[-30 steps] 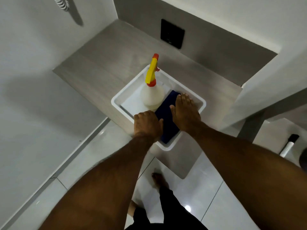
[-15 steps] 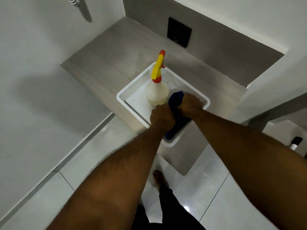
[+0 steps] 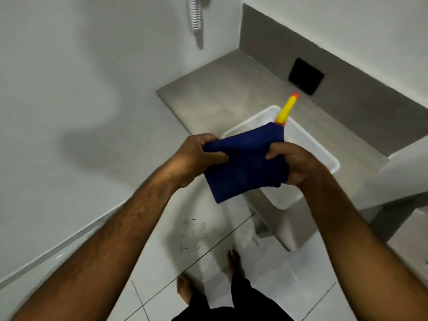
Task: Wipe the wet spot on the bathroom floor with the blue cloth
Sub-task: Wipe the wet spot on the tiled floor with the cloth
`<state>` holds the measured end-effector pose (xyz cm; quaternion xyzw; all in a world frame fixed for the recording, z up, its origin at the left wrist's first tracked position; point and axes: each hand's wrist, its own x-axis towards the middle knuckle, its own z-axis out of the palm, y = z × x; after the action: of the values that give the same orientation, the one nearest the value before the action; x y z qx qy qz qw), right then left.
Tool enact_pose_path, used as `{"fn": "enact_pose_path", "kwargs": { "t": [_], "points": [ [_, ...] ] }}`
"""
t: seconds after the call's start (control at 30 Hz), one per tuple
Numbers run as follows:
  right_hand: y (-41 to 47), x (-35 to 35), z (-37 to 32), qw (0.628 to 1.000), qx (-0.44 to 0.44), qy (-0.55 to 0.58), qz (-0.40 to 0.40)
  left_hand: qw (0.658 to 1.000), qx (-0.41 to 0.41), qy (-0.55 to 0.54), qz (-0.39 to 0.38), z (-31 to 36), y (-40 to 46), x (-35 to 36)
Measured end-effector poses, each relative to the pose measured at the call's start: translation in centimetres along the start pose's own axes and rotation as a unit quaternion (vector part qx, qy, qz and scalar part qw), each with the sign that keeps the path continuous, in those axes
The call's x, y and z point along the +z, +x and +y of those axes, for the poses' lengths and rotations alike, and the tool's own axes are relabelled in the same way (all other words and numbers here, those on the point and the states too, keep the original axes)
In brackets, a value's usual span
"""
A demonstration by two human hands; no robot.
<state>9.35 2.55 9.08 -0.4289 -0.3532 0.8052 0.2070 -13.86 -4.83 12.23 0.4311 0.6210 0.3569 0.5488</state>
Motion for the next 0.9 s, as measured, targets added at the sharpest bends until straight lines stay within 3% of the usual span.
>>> {"fn": "enact_pose_path", "kwargs": {
  "t": [0.13, 0.27, 0.53, 0.63, 0.73, 0.8, 0.9],
  "points": [
    [3.3, 7.0, 2.6, 0.999, -0.009, -0.009, -0.030, 0.994, -0.030, -0.083, 0.063, -3.1, -3.4, -7.4],
    [6.8, 12.3, 5.6, 0.996, 0.039, 0.003, -0.083, 0.982, -0.065, -0.118, 0.135, -7.4, -5.4, -12.7],
    [12.5, 17.3, 12.2, 0.989, 0.119, 0.018, -0.087, 0.958, -0.138, -0.114, 0.222, -17.4, -5.4, -16.4],
    [15.9, 16.2, 15.5, 0.986, 0.160, 0.001, -0.042, 0.947, -0.162, 0.001, 0.278, -23.5, -3.4, -16.2],
    [22.1, 13.3, 21.5, 0.981, 0.182, -0.062, 0.006, 0.924, -0.169, 0.154, 0.305, -34.1, -0.8, -15.0],
    [26.9, 11.2, 26.6, 0.970, 0.187, -0.153, 0.020, 0.912, -0.163, 0.249, 0.283, -42.3, 1.0, -13.9],
    [34.3, 7.4, 36.6, 0.937, 0.198, -0.287, 0.028, 0.884, -0.212, 0.371, 0.187, -56.0, 4.4, -11.7]
  ]
}}
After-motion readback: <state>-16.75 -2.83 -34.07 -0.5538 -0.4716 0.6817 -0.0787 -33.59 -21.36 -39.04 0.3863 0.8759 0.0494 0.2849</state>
